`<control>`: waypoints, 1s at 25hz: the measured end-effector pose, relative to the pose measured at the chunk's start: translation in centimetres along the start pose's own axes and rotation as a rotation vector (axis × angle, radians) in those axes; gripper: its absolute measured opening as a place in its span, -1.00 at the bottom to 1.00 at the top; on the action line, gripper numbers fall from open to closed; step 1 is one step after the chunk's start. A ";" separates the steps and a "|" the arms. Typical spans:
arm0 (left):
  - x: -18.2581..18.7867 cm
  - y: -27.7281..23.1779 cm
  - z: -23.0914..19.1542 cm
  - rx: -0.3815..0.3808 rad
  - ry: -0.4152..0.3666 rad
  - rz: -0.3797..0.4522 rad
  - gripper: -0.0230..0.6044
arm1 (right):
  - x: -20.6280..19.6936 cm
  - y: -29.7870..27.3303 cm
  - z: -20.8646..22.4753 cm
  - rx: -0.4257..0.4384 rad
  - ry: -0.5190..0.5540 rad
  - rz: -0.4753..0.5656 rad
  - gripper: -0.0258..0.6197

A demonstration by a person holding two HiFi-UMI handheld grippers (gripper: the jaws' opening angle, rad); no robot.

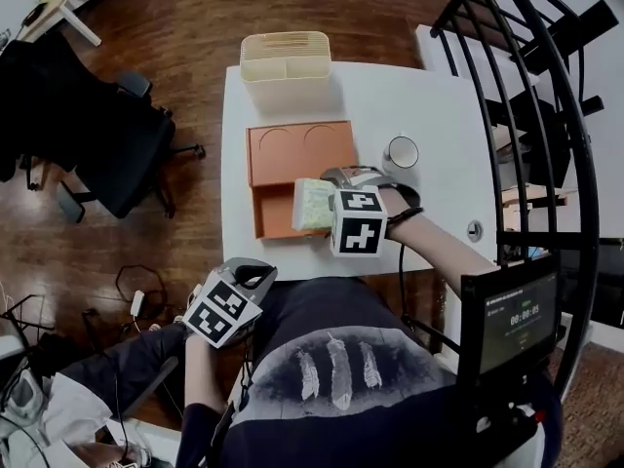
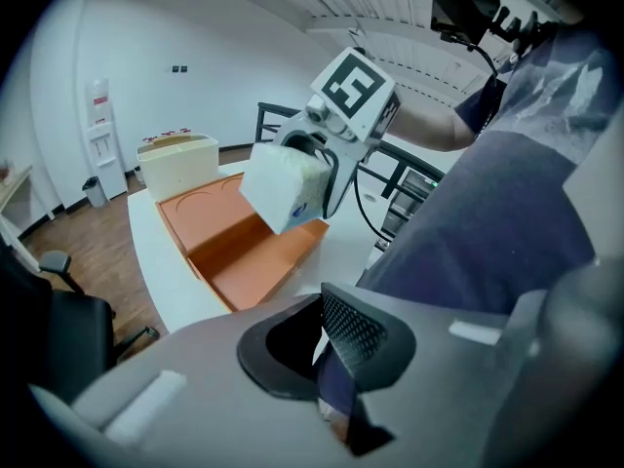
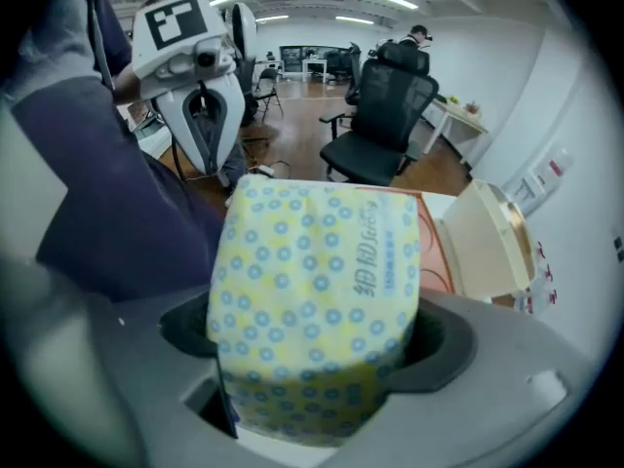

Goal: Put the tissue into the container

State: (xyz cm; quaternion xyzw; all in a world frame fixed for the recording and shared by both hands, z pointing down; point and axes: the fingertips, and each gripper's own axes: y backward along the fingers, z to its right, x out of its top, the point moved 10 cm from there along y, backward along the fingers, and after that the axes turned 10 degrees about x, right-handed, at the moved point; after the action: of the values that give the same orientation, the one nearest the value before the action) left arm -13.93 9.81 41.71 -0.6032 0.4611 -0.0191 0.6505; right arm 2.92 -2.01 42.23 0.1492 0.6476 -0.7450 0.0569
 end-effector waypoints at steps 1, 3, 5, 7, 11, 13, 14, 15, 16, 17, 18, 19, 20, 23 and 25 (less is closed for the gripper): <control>-0.2 0.2 0.0 0.005 0.008 -0.001 -0.88 | 0.6 -1.2 0.2 0.029 0.023 -0.016 0.62; -0.6 0.4 0.0 0.009 0.023 -0.003 -0.88 | 1.3 -3.0 0.7 0.066 0.062 -0.058 0.62; -0.9 0.5 -0.1 0.003 0.038 -0.006 -0.88 | 1.8 -4.3 1.1 0.082 0.068 -0.078 0.62; -1.4 0.5 -0.1 -0.002 0.049 -0.012 -0.88 | 2.1 -5.3 1.6 0.089 0.055 -0.079 0.62; -2.1 0.5 -0.4 -0.004 0.057 -0.021 -0.88 | 2.2 -7.2 2.0 0.104 0.064 -0.107 0.62; -2.3 0.5 -0.7 -0.006 0.057 -0.022 -0.88 | 2.2 -7.6 2.0 0.103 0.078 -0.123 0.62; -2.3 0.5 -0.8 -0.005 0.055 -0.023 -0.88 | 2.3 -7.7 2.0 0.102 0.080 -0.126 0.63; -2.4 0.4 -1.0 -0.002 0.053 -0.024 -0.88 | 2.3 -7.7 2.1 0.101 0.080 -0.126 0.63; -2.4 0.3 -1.1 -0.001 0.049 -0.026 -0.88 | 2.3 -7.8 2.0 0.099 0.083 -0.129 0.65; -2.4 0.2 -1.1 -0.001 0.045 -0.028 -0.88 | 2.3 -7.9 1.8 0.095 0.092 -0.134 0.67; -2.3 0.2 -1.1 -0.002 0.041 -0.027 -0.88 | 2.2 -8.0 1.7 0.092 0.103 -0.142 0.70; -2.3 0.2 -1.0 -0.003 0.039 -0.025 -0.88 | 2.1 -8.1 1.5 0.090 0.111 -0.146 0.70; -2.2 0.2 -0.9 -0.006 0.039 -0.023 -0.88 | 2.0 -8.1 1.4 0.090 0.111 -0.143 0.70; -2.1 0.3 -0.9 -0.008 0.038 -0.023 -0.88 | 2.1 -7.3 1.5 0.087 0.099 -0.108 0.70; -2.0 0.4 -0.8 -0.008 0.037 -0.025 -0.88 | 2.3 -6.2 1.7 0.074 0.100 -0.100 0.70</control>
State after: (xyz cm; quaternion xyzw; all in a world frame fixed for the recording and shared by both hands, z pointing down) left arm -15.82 10.44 42.73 -0.6110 0.4654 -0.0365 0.6393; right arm -1.22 -2.43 47.66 0.1559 0.6285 -0.7619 -0.0183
